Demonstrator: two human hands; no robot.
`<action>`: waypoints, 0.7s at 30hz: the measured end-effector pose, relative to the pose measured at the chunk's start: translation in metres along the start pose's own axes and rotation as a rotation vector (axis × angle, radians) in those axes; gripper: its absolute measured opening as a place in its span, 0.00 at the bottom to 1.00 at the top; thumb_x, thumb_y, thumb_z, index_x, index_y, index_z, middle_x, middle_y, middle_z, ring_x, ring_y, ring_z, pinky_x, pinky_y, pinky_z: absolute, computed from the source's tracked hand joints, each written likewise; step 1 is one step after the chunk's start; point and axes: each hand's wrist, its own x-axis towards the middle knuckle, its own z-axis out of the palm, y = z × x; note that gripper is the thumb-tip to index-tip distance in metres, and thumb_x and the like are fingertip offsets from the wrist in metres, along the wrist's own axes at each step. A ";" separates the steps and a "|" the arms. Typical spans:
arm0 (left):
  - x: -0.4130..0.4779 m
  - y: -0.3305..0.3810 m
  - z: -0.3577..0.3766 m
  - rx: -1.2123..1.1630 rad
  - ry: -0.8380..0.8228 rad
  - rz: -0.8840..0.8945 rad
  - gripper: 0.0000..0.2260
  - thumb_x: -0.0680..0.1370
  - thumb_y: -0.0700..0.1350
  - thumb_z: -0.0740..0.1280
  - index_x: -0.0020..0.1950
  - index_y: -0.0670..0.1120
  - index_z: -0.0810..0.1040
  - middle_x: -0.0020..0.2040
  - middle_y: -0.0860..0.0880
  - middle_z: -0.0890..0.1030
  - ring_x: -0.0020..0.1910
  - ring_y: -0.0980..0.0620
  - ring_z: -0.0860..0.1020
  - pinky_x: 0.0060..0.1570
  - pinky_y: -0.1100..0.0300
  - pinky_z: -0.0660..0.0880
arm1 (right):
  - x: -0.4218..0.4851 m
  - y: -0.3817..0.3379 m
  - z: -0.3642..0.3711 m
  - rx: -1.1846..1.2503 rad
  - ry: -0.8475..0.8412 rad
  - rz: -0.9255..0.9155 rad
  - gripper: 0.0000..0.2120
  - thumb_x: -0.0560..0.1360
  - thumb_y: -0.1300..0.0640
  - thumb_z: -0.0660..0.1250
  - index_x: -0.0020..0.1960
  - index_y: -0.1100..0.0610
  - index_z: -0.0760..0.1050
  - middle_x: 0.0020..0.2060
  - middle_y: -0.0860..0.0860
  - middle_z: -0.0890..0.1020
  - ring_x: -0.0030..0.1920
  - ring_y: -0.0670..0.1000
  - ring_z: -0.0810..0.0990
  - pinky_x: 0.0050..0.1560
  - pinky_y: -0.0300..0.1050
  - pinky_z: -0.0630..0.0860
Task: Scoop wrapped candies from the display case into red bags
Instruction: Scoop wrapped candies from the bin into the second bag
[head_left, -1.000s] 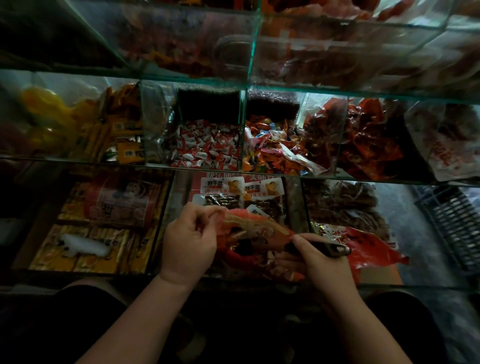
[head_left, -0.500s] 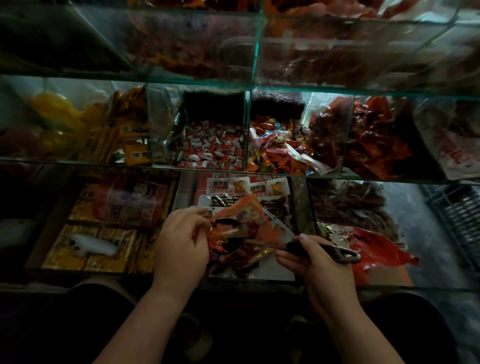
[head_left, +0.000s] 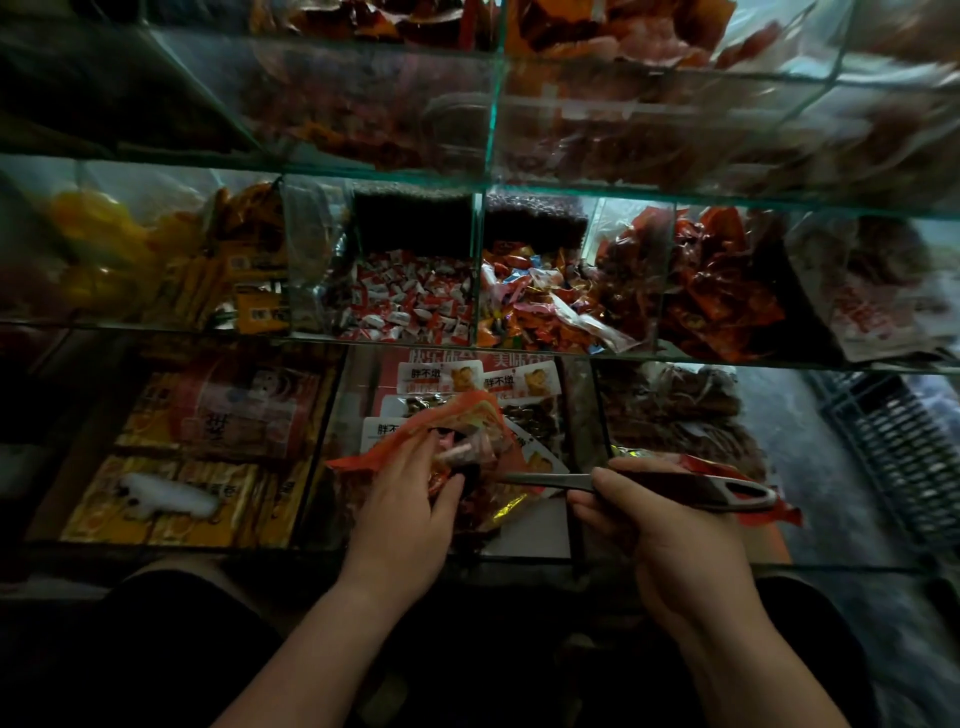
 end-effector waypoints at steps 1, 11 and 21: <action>0.001 0.001 0.003 0.015 0.005 0.014 0.25 0.84 0.57 0.60 0.81 0.54 0.62 0.79 0.57 0.63 0.79 0.58 0.58 0.77 0.56 0.56 | -0.002 -0.002 0.000 0.003 -0.012 -0.001 0.10 0.72 0.70 0.74 0.38 0.57 0.85 0.39 0.63 0.87 0.40 0.62 0.89 0.37 0.43 0.84; 0.002 0.011 0.012 0.151 0.151 0.139 0.23 0.85 0.59 0.54 0.75 0.50 0.73 0.74 0.52 0.72 0.75 0.51 0.66 0.75 0.49 0.64 | -0.015 -0.021 0.000 -0.022 -0.062 -0.066 0.17 0.74 0.72 0.70 0.34 0.54 0.84 0.34 0.62 0.85 0.34 0.61 0.88 0.32 0.43 0.82; 0.090 0.093 -0.007 0.138 0.169 0.443 0.18 0.86 0.49 0.60 0.75 0.46 0.73 0.73 0.47 0.73 0.75 0.48 0.67 0.74 0.46 0.65 | 0.001 -0.081 0.008 0.235 0.067 -0.201 0.07 0.78 0.70 0.65 0.45 0.60 0.76 0.32 0.54 0.85 0.34 0.55 0.88 0.32 0.39 0.82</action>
